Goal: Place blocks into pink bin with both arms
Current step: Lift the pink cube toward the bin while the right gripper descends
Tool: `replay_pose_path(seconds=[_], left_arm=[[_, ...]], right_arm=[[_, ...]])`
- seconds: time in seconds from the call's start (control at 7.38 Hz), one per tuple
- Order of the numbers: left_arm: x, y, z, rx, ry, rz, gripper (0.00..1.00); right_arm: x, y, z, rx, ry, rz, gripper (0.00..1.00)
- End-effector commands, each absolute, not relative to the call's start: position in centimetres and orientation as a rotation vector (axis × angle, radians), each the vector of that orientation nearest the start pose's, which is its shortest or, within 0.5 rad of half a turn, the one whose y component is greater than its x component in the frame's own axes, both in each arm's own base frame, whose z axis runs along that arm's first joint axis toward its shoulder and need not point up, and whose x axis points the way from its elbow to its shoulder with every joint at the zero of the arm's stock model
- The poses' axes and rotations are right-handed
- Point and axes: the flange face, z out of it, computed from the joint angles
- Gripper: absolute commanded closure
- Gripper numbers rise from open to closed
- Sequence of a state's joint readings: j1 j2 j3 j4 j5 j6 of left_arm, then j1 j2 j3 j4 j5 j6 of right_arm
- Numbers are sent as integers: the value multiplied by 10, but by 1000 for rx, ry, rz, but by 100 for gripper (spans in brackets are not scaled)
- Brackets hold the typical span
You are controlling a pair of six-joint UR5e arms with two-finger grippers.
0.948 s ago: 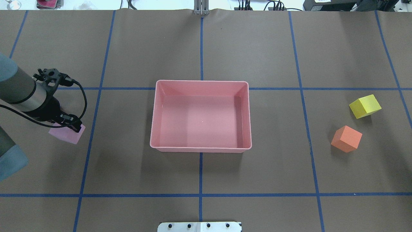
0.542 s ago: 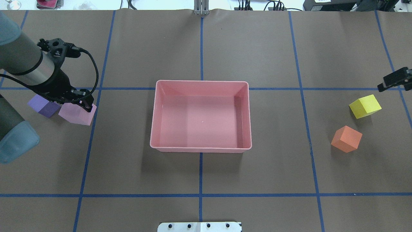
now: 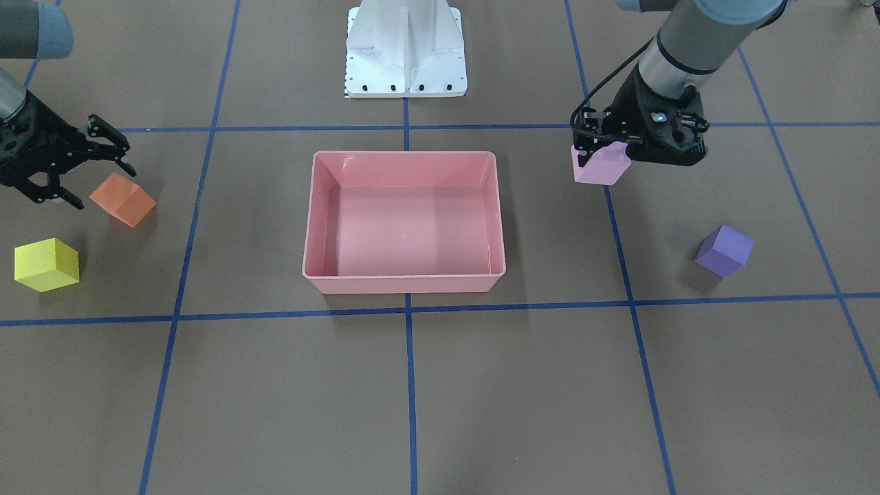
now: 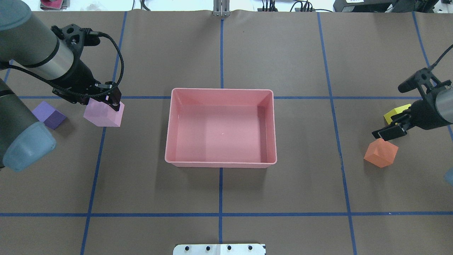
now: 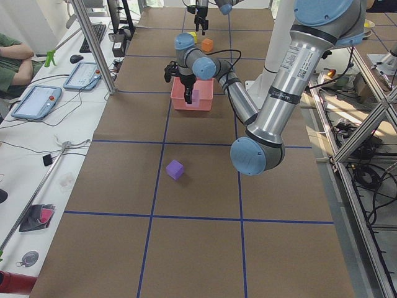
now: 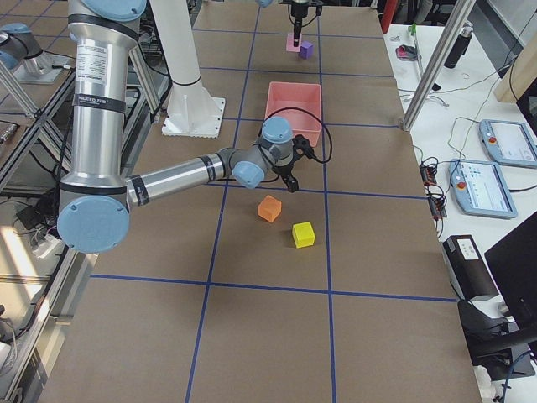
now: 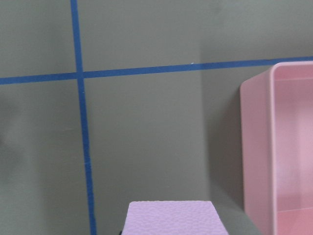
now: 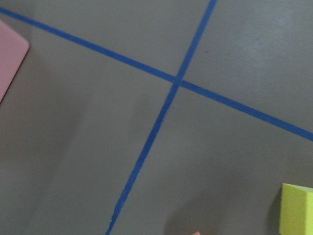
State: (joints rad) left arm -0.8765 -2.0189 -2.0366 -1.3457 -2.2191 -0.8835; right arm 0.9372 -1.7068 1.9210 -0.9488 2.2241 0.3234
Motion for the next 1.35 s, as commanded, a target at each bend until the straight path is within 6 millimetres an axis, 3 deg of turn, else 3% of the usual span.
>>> replay_pose_path(seconds=[0.0,0.14,0.41,0.68,0.95,1.22], left_arm=[[333,-472,176,-6,960,-23,100],[356,-461,168,-34,962,-28,100],[365,-458,167,-32,954,-23,100],[382,-455,149,-36,959,-46,100],[418,-434,126,-70,970,-54,100],[479,-437,81,-79,959,-90,100]], right_arm=[[-219,-394,518,509,-857,-684,2],[-233,-391,517,506,-857,-707,2],[-252,-394,516,520,-819,-718,2],[-255,-395,521,503,-826,-720,2],[-250,-393,529,488,-820,-711,2],[-248,-390,532,480,-817,-710,2]])
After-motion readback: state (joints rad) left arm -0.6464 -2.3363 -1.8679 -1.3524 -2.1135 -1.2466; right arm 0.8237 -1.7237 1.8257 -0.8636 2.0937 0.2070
